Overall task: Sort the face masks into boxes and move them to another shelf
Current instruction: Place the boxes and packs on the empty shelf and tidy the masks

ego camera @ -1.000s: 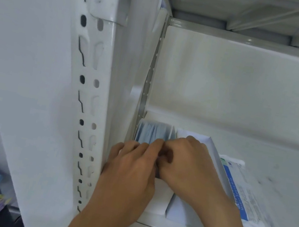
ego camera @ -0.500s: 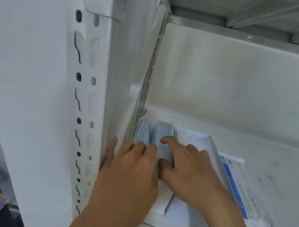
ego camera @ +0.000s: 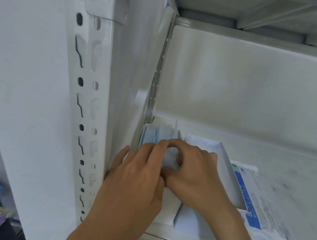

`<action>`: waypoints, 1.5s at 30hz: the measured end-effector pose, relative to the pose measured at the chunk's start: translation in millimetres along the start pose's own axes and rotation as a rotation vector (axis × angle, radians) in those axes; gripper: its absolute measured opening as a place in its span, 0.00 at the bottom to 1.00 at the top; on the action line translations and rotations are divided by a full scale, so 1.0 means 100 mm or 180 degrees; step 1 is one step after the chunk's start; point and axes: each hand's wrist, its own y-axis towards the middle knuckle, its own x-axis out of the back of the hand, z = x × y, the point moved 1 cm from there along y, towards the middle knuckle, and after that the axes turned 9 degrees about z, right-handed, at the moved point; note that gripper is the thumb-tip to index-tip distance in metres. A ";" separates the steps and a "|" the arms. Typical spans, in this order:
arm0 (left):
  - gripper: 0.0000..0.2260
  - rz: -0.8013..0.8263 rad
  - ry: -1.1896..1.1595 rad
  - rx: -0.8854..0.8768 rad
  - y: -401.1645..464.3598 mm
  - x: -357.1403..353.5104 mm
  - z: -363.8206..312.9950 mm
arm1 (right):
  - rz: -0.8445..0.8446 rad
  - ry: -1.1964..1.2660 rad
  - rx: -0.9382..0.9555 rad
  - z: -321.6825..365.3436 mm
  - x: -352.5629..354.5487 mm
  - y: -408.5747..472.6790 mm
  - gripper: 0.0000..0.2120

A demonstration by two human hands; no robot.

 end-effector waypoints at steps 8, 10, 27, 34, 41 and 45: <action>0.30 0.0233 0.0342 0.0007 0.00 -0.05 0.03 | 0.0861 -0.1051 0.0088 0.05 0.09 -0.12 0.19; 0.30 0.0209 0.0302 0.0018 0.00 -0.05 0.03 | 0.0897 -0.1293 0.0094 0.06 0.09 -0.15 0.24; 0.31 0.0396 -0.0060 -0.0038 0.06 -0.04 0.07 | 0.0748 -0.0892 0.0170 0.05 0.04 -0.14 0.23; 0.27 0.0227 0.0522 0.0195 0.05 -0.06 0.00 | 0.0622 -0.1040 0.0005 -0.02 0.08 -0.13 0.12; 0.24 0.0181 0.0323 0.0294 0.07 -0.06 -0.01 | 0.0534 -0.0596 -0.0057 0.02 0.14 -0.03 0.19; 0.29 0.0210 0.0243 0.0260 0.05 -0.05 0.01 | 0.0392 -0.1125 0.0060 0.08 0.10 0.03 0.21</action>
